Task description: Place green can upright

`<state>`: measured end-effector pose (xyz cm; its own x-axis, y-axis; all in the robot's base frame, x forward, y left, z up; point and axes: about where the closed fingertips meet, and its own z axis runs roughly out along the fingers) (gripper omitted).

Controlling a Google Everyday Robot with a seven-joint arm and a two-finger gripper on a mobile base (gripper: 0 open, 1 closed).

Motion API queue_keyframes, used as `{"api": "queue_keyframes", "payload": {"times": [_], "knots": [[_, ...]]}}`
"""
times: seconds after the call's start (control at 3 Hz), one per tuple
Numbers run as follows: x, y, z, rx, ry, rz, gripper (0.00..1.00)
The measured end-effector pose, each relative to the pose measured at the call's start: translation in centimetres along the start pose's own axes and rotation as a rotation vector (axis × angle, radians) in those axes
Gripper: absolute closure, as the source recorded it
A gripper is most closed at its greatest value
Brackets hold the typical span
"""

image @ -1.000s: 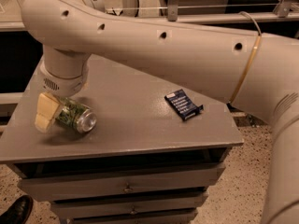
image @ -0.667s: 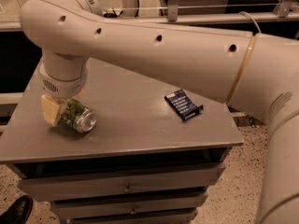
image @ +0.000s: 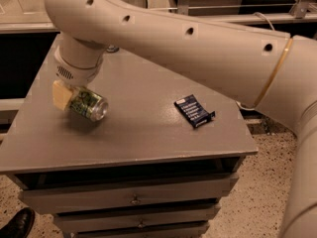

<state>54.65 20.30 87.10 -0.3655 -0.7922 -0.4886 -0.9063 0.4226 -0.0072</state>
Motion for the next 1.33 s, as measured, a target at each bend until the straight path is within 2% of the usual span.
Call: {"api": "queue_keyframes", "payload": {"times": [0.33, 0.67, 1.0, 1.33], "knots": [[-2.1, -1.4, -2.0, -0.040, -0.147, -0.060, 1.00], [-4.4, -2.0, -4.0, -0.145, -0.402, -0.047, 1.00], [-5.1, -2.9, -6.6, -0.234, -0.629, -0.036, 1.00], [-4.1, -3.1, -8.1, -0.273, -0.781, -0.092, 1.00]]}}
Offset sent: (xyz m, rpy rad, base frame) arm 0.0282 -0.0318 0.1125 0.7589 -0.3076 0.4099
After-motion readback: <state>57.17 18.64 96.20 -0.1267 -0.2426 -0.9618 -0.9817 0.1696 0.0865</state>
